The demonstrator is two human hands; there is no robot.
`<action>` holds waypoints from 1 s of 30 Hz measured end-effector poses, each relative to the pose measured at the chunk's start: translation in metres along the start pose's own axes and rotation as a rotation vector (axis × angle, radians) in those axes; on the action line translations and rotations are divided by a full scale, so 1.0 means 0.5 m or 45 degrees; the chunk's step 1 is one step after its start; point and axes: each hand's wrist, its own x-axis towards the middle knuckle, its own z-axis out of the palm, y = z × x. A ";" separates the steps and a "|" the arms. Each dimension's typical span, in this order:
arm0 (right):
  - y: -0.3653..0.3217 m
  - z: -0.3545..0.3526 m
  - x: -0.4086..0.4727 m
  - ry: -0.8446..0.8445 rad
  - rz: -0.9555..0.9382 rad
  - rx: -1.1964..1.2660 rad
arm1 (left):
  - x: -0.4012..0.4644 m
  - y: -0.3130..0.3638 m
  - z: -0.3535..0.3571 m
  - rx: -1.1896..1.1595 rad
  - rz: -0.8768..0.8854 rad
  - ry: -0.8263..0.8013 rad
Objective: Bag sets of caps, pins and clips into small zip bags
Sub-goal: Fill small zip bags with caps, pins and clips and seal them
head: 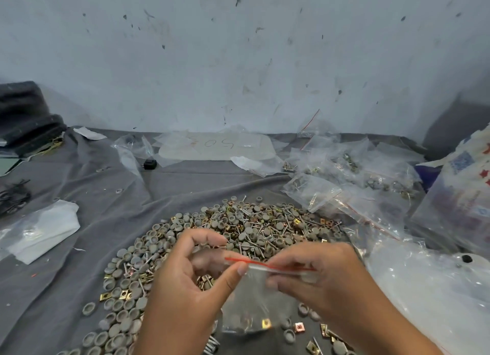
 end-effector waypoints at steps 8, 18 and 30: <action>0.076 -0.118 0.219 0.522 0.557 0.562 | 0.008 -0.001 -0.018 0.046 -0.118 0.163; 0.295 -0.214 0.158 0.492 1.320 0.707 | 0.004 0.004 -0.028 0.194 -0.126 0.190; 0.220 -0.178 -0.230 -0.128 1.115 -0.900 | -0.004 0.012 -0.029 0.263 -0.128 0.176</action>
